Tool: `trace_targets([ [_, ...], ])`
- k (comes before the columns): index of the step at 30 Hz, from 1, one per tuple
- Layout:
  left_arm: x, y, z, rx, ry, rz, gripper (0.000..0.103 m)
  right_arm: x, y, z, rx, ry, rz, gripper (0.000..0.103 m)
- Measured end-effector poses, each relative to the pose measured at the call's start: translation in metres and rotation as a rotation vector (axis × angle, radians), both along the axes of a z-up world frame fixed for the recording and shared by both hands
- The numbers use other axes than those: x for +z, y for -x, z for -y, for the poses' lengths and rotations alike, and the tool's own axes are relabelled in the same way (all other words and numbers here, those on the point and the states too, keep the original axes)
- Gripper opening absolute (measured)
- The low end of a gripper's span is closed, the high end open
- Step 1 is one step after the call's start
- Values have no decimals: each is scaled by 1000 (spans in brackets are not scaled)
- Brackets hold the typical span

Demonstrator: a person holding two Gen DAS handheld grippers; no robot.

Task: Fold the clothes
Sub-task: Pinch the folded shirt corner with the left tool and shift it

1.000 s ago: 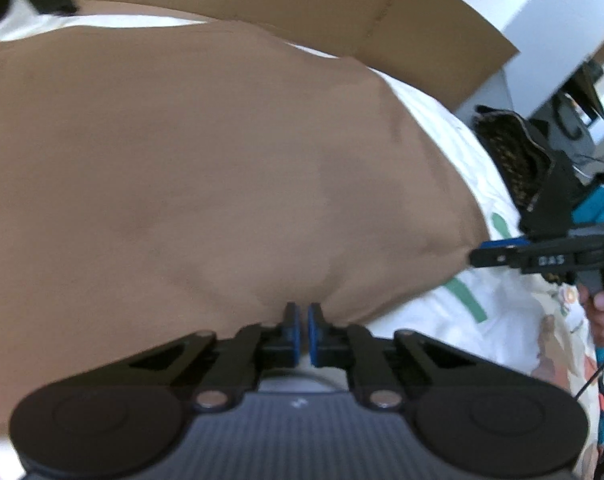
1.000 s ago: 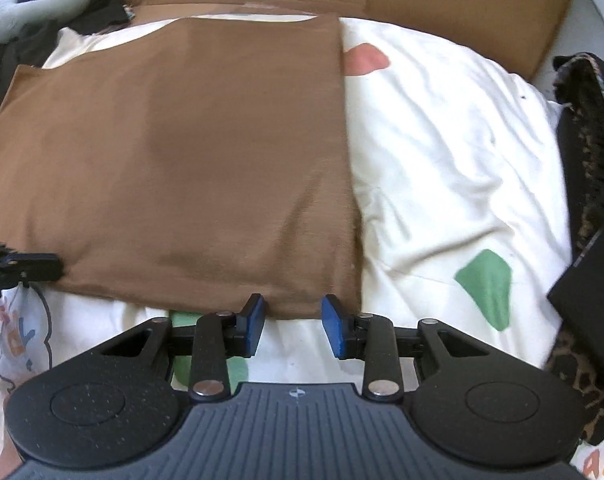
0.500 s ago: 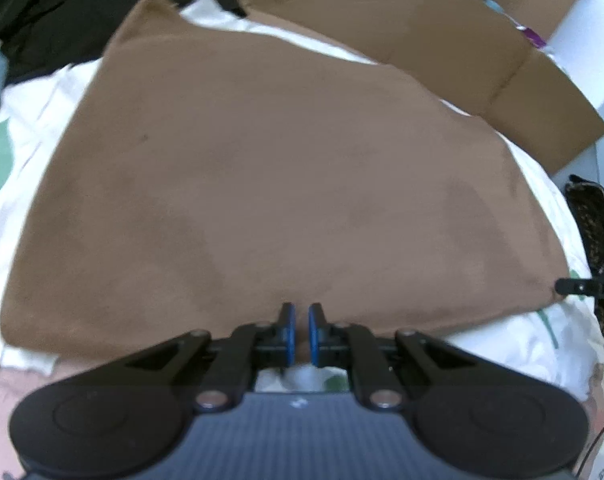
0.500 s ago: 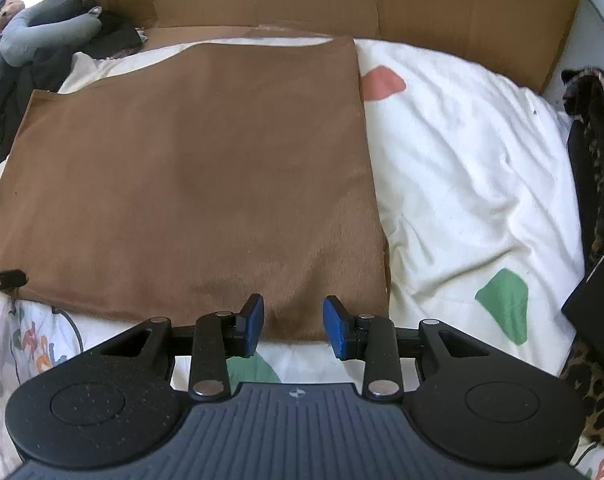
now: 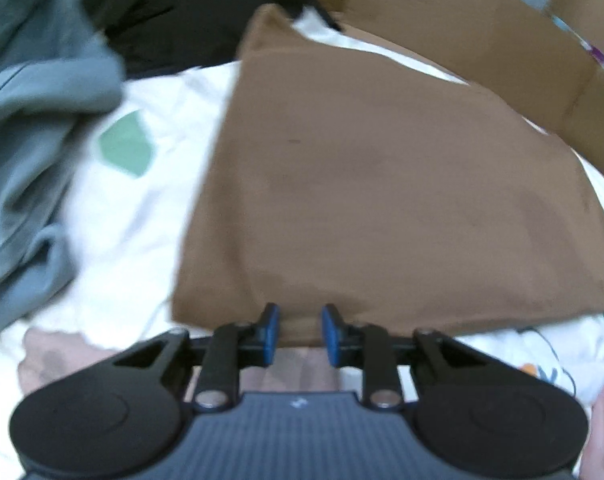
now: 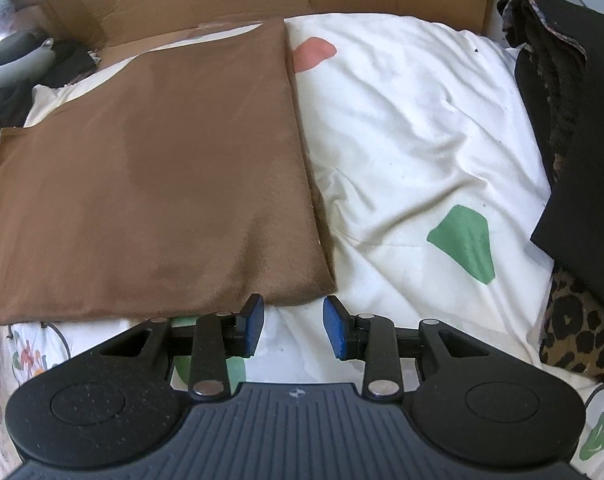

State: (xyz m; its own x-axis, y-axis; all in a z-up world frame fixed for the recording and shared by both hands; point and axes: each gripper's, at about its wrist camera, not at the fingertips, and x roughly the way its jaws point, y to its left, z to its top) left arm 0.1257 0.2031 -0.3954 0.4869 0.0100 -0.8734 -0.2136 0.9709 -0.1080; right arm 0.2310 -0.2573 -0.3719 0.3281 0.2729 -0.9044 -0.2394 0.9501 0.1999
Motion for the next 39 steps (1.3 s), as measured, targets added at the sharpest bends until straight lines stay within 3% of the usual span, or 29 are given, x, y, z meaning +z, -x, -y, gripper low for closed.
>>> trace_targets([
  [5, 4, 4, -23, 83, -60, -9, 22, 0, 1, 5, -16, -17, -6, 40],
  [11, 15, 14, -45, 150, -71, 18, 26, 1, 5, 19, -97, -141, -31, 40],
  [16, 14, 14, -50, 174, -8, 21, 29, -8, 4, 26, -151, -222, -76, 40],
  [18, 13, 18, -47, 159, 19, 22, 38, -13, 3, 29, -177, -262, -97, 40],
  [21, 9, 18, -46, 151, 33, 21, 42, -22, 1, 36, -238, -322, -135, 40],
  [30, -2, 22, -54, 210, 100, -3, 46, -49, -4, 62, -438, -540, -197, 39],
  [31, -2, 23, -55, 217, 108, -3, 46, -52, -4, 65, -462, -573, -198, 37],
  [33, -1, 23, -57, 233, 129, -4, 46, -55, -3, 72, -508, -609, -196, 4],
  [39, 2, 32, -73, 337, 291, 30, 44, -34, 3, 78, -497, -652, -115, 1],
])
